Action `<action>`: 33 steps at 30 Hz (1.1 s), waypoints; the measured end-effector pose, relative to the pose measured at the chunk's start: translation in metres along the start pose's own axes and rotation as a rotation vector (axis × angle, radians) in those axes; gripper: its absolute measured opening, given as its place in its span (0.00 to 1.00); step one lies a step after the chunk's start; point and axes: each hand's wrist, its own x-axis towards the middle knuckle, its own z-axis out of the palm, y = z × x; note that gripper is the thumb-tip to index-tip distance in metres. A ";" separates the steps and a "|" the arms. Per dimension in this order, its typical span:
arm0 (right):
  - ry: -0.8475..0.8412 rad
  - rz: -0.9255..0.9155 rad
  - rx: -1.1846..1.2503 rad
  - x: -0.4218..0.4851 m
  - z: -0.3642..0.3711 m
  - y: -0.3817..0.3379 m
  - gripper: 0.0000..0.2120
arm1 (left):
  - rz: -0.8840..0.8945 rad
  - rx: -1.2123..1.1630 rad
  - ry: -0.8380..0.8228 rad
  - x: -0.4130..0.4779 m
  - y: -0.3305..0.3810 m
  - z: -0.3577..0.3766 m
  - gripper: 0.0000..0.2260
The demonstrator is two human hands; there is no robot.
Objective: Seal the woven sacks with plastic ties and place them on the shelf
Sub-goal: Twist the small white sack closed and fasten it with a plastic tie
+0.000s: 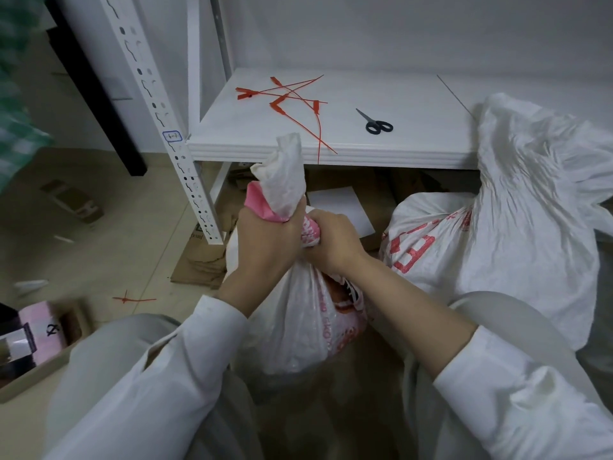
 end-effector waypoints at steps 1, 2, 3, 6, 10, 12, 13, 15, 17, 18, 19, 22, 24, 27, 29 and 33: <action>-0.015 -0.023 -0.007 0.001 -0.003 -0.001 0.05 | 0.007 0.006 -0.025 -0.001 0.002 0.000 0.13; -0.030 -0.043 -0.009 0.001 -0.006 -0.003 0.05 | 0.025 0.026 -0.044 -0.002 0.004 0.000 0.12; -0.042 -0.062 -0.010 0.001 -0.009 -0.003 0.05 | 0.054 0.035 -0.050 -0.002 0.004 0.000 0.13; -0.068 -0.100 -0.018 0.001 -0.017 -0.005 0.03 | 0.151 0.040 -0.066 -0.003 0.002 -0.002 0.17; -0.088 -0.154 -0.026 -0.001 -0.024 -0.004 0.02 | 0.263 0.100 -0.082 -0.004 -0.006 -0.003 0.15; -0.094 -0.170 -0.034 -0.001 -0.027 -0.002 0.04 | 0.308 0.135 -0.082 -0.004 -0.009 -0.003 0.14; -0.101 -0.177 -0.037 -0.001 -0.028 -0.001 0.05 | 0.307 0.146 -0.080 -0.004 -0.010 -0.002 0.14; -0.119 -0.191 -0.046 -0.002 -0.030 0.001 0.07 | 0.265 0.134 -0.084 -0.004 -0.007 -0.002 0.14; -0.131 -0.199 -0.037 -0.004 -0.031 0.002 0.09 | 0.195 0.071 -0.108 -0.003 -0.007 0.000 0.16; -0.135 -0.200 -0.021 -0.006 -0.032 0.002 0.10 | 0.163 0.027 -0.115 -0.001 -0.007 0.001 0.16; -0.143 -0.201 -0.005 -0.007 -0.033 0.002 0.10 | 0.138 -0.022 -0.119 0.002 -0.010 0.002 0.16; -0.217 -0.195 0.006 -0.009 -0.033 0.002 0.12 | 0.077 -0.057 -0.143 0.006 -0.012 0.003 0.25; -0.273 -0.176 0.006 -0.008 -0.032 0.004 0.14 | 0.029 -0.043 -0.152 0.005 -0.013 0.004 0.23; -0.329 -0.125 0.002 -0.005 -0.030 0.008 0.15 | -0.075 -0.005 -0.177 0.003 -0.013 0.004 0.16; -0.345 -0.097 0.019 -0.006 -0.028 0.012 0.16 | -0.142 0.089 -0.231 0.003 -0.014 0.004 0.17; -0.360 -0.096 -0.020 -0.007 -0.023 0.016 0.17 | -0.284 0.180 -0.415 0.006 -0.012 -0.002 0.19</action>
